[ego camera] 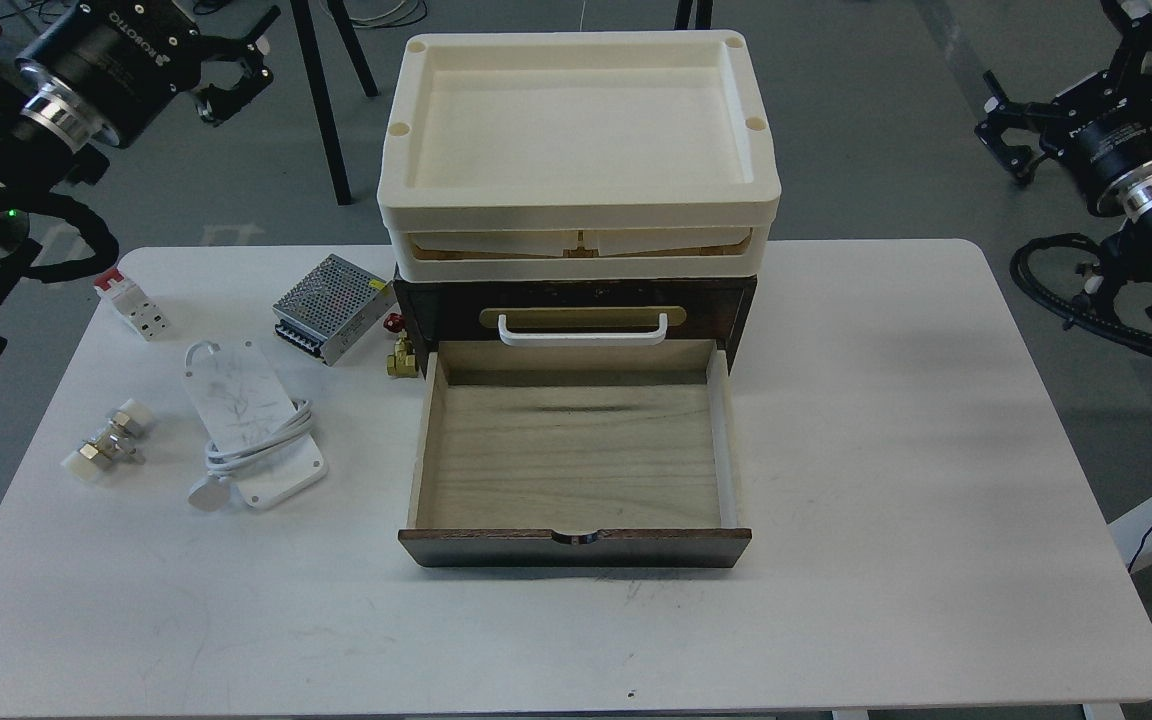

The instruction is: Put charging cable into cabinet

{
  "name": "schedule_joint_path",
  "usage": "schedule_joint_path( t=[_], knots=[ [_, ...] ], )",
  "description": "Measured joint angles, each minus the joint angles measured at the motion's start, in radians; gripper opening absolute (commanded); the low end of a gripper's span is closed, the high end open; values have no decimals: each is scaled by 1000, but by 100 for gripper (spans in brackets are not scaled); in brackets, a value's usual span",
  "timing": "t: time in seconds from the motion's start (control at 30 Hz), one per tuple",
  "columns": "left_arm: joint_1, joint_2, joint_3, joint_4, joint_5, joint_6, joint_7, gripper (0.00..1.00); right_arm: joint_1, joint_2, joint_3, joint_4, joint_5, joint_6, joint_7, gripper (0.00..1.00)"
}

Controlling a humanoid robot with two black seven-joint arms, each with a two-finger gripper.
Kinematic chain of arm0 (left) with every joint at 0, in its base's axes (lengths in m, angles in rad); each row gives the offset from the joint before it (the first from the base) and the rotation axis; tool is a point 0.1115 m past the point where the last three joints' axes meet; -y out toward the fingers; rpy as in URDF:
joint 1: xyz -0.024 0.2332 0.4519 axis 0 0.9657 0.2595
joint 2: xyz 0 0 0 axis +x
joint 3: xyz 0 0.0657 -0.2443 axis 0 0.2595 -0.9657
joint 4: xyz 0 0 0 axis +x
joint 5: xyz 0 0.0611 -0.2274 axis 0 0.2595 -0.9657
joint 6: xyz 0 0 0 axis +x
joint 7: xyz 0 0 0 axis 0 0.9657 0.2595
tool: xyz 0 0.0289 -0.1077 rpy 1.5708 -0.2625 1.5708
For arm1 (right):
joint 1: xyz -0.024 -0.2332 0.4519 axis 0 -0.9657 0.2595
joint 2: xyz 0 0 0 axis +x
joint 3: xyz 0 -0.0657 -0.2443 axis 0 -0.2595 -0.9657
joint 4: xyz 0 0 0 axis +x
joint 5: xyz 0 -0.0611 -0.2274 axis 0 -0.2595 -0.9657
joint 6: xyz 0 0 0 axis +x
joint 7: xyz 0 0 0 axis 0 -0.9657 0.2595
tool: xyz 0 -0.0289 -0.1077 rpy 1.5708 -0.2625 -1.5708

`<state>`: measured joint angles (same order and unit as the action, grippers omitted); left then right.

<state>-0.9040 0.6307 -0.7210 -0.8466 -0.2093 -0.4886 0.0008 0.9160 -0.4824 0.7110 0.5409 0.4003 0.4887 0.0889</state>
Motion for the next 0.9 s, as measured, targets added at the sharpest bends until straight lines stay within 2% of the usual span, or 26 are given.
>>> schedule_joint_path(
  t=[0.07,0.2,0.43,0.53,0.6,0.7,0.8,0.9],
  knots=[
    [8,0,0,6,-1,0,-23,100,5,4,2,1,0,0,0,100],
    [26,-3,0,22,-7,0,-109,100,8,7,10,1,0,0,1,100],
    [72,-55,-7,215,-168,0,-394,100,7,7,11,1,0,0,2,100],
    [68,-79,-48,222,-182,0,-469,100,7,2,10,1,0,0,2,100],
    [73,-82,-81,178,-182,0,-484,100,7,-1,10,1,0,0,2,100],
    [106,-45,-103,28,-177,0,-488,100,6,-6,12,1,0,0,2,100],
    [146,60,-103,-208,-89,0,-490,100,3,-10,17,-1,1,0,3,100],
    [161,172,-99,-420,131,0,-490,100,-2,-25,23,-3,2,0,7,100]
  ],
)
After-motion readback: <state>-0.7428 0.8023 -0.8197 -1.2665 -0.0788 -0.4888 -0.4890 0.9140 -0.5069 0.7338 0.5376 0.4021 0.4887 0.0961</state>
